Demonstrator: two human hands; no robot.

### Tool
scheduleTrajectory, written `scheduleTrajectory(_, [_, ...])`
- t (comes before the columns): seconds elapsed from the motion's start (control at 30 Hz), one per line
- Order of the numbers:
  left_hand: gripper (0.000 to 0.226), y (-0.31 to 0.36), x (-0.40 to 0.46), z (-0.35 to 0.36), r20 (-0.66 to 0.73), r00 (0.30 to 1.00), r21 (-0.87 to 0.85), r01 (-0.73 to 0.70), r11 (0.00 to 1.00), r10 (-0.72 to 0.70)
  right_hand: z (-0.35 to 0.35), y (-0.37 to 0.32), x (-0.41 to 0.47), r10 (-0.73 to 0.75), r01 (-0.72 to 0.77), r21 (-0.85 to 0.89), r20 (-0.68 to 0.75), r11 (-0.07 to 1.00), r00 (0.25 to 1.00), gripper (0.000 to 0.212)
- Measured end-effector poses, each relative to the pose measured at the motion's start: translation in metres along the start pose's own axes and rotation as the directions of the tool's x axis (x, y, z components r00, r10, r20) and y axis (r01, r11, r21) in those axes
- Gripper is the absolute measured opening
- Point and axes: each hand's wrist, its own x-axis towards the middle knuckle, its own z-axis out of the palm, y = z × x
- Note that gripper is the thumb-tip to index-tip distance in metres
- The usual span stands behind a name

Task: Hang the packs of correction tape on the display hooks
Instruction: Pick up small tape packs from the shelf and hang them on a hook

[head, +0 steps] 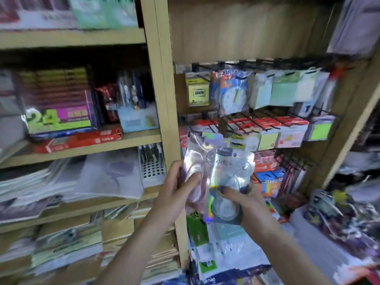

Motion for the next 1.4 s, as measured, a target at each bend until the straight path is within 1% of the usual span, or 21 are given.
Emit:
scheduleTrajectory(0.07, [0.020, 0.025, 0.014, 0.006, 0.000, 0.998, 0.013, -0.060, 0.998, 0.060, 0.003, -0.030, 0.002, -0.060, 0.060, -0.009, -0.013, 0.998, 0.998, 0.047])
scheduleTrajectory(0.17, [0.011, 0.060, 0.037, 0.017, -0.019, 0.990, 0.010, -0.142, 0.990, 0.142, 0.002, -0.072, 0.011, -0.166, 0.165, 0.037, 0.020, 0.986, 0.986, 0.019])
scheduleTrajectory(0.23, [0.015, 0.081, 0.052, 0.024, -0.043, 0.981, 0.019, -0.190, 0.982, 0.191, -0.001, -0.099, 0.020, -0.226, 0.225, 0.036, 0.057, 0.974, 0.972, 0.018])
scheduleTrajectory(0.3, [0.023, 0.103, 0.068, 0.032, -0.070, 0.969, 0.044, -0.233, 0.972, 0.235, -0.004, -0.126, 0.032, -0.287, 0.286, 0.022, 0.100, 0.958, 0.953, 0.028])
scheduleTrajectory(0.33, [0.021, 0.114, 0.075, 0.037, -0.083, 0.965, 0.047, -0.245, 0.968, 0.248, -0.006, -0.140, 0.038, -0.306, 0.306, 0.022, 0.123, 0.952, 0.944, 0.031])
scheduleTrajectory(0.43, [0.018, 0.148, 0.098, 0.050, -0.129, 0.942, 0.083, -0.301, 0.950, 0.310, -0.013, -0.180, 0.061, -0.372, 0.372, 0.036, 0.178, 0.928, 0.911, 0.024])
scheduleTrajectory(0.57, [0.031, 0.183, 0.127, 0.062, -0.230, 0.908, 0.124, -0.330, 0.936, 0.351, -0.013, -0.226, 0.096, -0.428, 0.429, 0.055, 0.254, 0.902, 0.867, 0.022])
scheduleTrajectory(0.6, [0.028, 0.190, 0.134, 0.063, -0.254, 0.900, 0.118, -0.334, 0.935, 0.354, -0.011, -0.236, 0.103, -0.436, 0.440, 0.046, 0.262, 0.897, 0.861, 0.025])
scheduleTrajectory(0.67, [0.017, 0.200, 0.145, 0.065, -0.280, 0.891, 0.096, -0.344, 0.934, 0.357, -0.007, -0.252, 0.115, -0.426, 0.447, -0.009, 0.284, 0.895, 0.859, 0.048])
scheduleTrajectory(0.7, [0.017, 0.203, 0.149, 0.065, -0.293, 0.888, 0.092, -0.344, 0.935, 0.355, -0.004, -0.260, 0.120, -0.414, 0.445, -0.040, 0.303, 0.894, 0.858, 0.056])
scheduleTrajectory(0.73, [0.024, 0.206, 0.153, 0.065, -0.311, 0.882, 0.095, -0.341, 0.935, 0.353, -0.001, -0.266, 0.125, -0.405, 0.445, -0.055, 0.327, 0.894, 0.854, 0.058])
scheduleTrajectory(0.83, [0.053, 0.213, 0.164, 0.060, -0.370, 0.860, 0.116, -0.334, 0.935, 0.353, 0.011, -0.280, 0.137, -0.371, 0.432, -0.075, 0.394, 0.899, 0.841, 0.052])
scheduleTrajectory(0.9, [0.069, 0.215, 0.172, 0.054, -0.380, 0.857, 0.155, -0.312, 0.937, 0.348, 0.019, -0.287, 0.143, -0.356, 0.428, -0.082, 0.426, 0.900, 0.831, 0.052])
scheduleTrajectory(1.0, [0.076, 0.218, 0.180, 0.045, -0.384, 0.865, 0.195, -0.266, 0.944, 0.323, 0.030, -0.296, 0.151, -0.351, 0.416, -0.039, 0.468, 0.909, 0.811, 0.034])
scheduleTrajectory(1.03, [0.076, 0.220, 0.182, 0.043, -0.379, 0.870, 0.204, -0.255, 0.945, 0.317, 0.033, -0.297, 0.152, -0.356, 0.419, -0.034, 0.467, 0.908, 0.809, 0.032])
scheduleTrajectory(1.13, [0.071, 0.224, 0.184, 0.037, -0.358, 0.879, 0.232, -0.243, 0.942, 0.315, 0.040, -0.298, 0.158, -0.360, 0.411, -0.021, 0.443, 0.911, 0.821, 0.040])
scheduleTrajectory(1.2, [0.053, 0.225, 0.186, 0.034, -0.343, 0.887, 0.228, -0.241, 0.943, 0.310, 0.043, -0.297, 0.160, -0.359, 0.404, -0.016, 0.427, 0.915, 0.830, 0.043])
scheduleTrajectory(1.23, [0.038, 0.225, 0.188, 0.032, -0.336, 0.888, 0.224, -0.250, 0.942, 0.315, 0.044, -0.297, 0.162, -0.359, 0.403, -0.015, 0.424, 0.915, 0.831, 0.041])
scheduleTrajectory(1.3, [0.017, 0.224, 0.189, 0.031, -0.331, 0.885, 0.226, -0.263, 0.938, 0.328, 0.045, -0.297, 0.164, -0.364, 0.406, -0.005, 0.429, 0.914, 0.827, 0.026])
scheduleTrajectory(1.33, [0.013, 0.224, 0.189, 0.030, -0.330, 0.882, 0.229, -0.270, 0.935, 0.336, 0.045, -0.297, 0.166, -0.367, 0.407, 0.001, 0.436, 0.913, 0.822, 0.021])
scheduleTrajectory(1.4, [0.010, 0.223, 0.188, 0.028, -0.327, 0.879, 0.232, -0.283, 0.931, 0.348, 0.046, -0.297, 0.168, -0.364, 0.407, -0.002, 0.446, 0.913, 0.818, 0.020])
